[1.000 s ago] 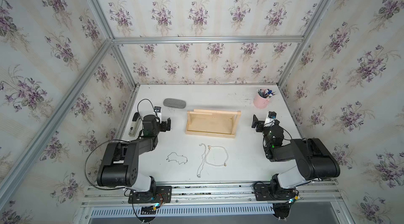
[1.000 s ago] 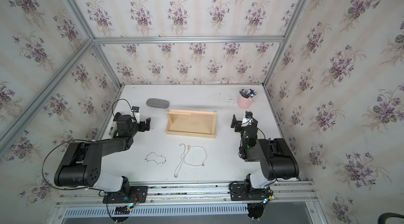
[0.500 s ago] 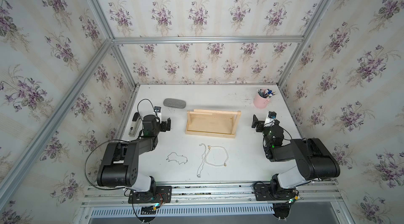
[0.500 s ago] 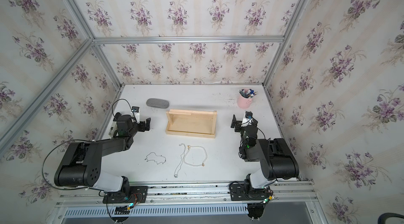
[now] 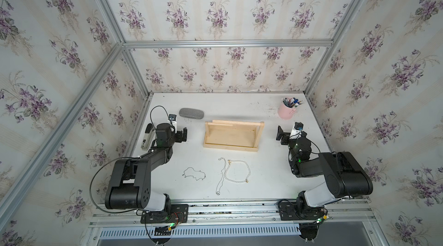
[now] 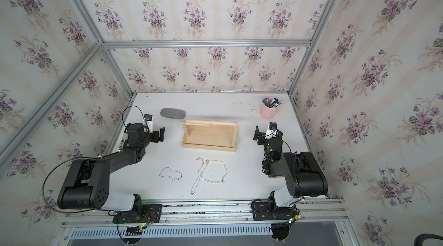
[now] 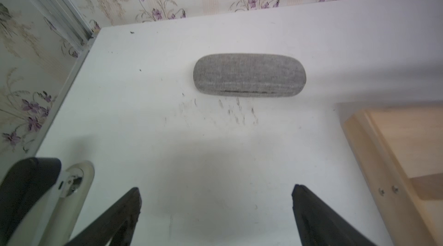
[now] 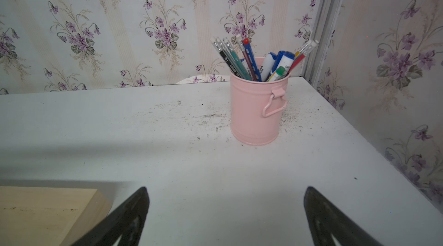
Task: Hang the necklace on the jewelry display stand
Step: Pick up the necklace from the center of the board.
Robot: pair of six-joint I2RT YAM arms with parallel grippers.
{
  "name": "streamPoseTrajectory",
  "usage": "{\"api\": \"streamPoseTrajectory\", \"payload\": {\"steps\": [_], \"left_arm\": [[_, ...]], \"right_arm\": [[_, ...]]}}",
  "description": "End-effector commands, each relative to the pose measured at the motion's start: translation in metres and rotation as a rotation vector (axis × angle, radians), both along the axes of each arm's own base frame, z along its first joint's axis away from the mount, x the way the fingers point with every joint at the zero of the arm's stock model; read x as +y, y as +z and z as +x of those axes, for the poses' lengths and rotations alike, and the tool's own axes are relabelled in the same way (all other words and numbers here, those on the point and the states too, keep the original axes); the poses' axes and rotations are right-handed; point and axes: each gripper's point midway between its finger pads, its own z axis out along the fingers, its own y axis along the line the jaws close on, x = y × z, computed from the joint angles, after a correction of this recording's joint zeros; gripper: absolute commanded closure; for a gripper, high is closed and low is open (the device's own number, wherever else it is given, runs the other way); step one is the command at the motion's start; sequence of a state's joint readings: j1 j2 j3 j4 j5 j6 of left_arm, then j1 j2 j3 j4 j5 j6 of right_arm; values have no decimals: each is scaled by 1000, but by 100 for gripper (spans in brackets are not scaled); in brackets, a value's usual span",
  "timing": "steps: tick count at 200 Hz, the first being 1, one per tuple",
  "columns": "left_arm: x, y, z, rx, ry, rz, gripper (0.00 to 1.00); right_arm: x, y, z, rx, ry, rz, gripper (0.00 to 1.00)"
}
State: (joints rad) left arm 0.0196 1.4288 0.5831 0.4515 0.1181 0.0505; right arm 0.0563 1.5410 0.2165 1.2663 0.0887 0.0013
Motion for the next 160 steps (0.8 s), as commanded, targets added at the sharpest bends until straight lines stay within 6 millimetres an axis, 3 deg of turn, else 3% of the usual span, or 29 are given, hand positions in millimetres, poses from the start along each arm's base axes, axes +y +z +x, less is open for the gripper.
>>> {"api": "streamPoseTrajectory", "payload": {"steps": [1,29,72,95,126,144,160], "left_arm": [[3,16,-5,78,48,-29,0],[-10,46,-9,67,68,-172,0],[-53,68,-32,161,60,-164,0],[-73,71,-55,208,3,-187,0],[-72,67,-88,234,-11,-201,0],[-67,66,-102,234,-8,-199,0],[-67,63,-111,254,-17,-192,0]], "right_arm": [[-3,8,1,-32,-18,11,0],[-5,32,-5,-56,-26,14,0],[-10,85,-18,2,-76,160,0],[5,113,-37,40,-23,252,10],[47,130,-74,131,62,279,18],[91,123,-97,216,148,247,20],[146,104,-126,324,277,178,22]]}}
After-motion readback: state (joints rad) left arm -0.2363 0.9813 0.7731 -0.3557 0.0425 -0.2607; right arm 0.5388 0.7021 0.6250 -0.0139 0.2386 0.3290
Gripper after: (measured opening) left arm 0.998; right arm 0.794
